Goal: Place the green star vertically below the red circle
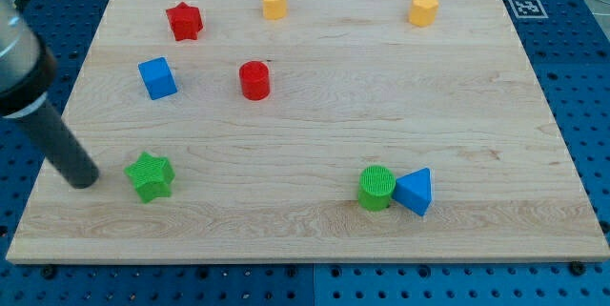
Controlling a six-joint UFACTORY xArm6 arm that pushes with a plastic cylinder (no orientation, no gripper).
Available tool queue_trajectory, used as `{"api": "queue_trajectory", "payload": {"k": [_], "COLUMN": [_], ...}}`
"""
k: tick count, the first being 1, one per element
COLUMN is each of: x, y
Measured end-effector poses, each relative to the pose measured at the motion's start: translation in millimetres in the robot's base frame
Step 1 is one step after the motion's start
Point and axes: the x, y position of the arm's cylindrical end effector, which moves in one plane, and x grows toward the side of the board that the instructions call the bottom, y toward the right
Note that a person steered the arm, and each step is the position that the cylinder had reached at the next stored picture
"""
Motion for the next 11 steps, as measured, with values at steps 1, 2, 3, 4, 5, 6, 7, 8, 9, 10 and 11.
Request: {"api": "queue_trajectory", "payload": {"k": [1, 2, 3, 4, 5, 6, 7, 8, 9, 10, 11], "x": [-10, -21, -9, -4, -4, -7, -7, 5, 25, 53, 59], "y": [17, 29, 1, -16, 31, 79, 88, 73, 68, 99, 138]}}
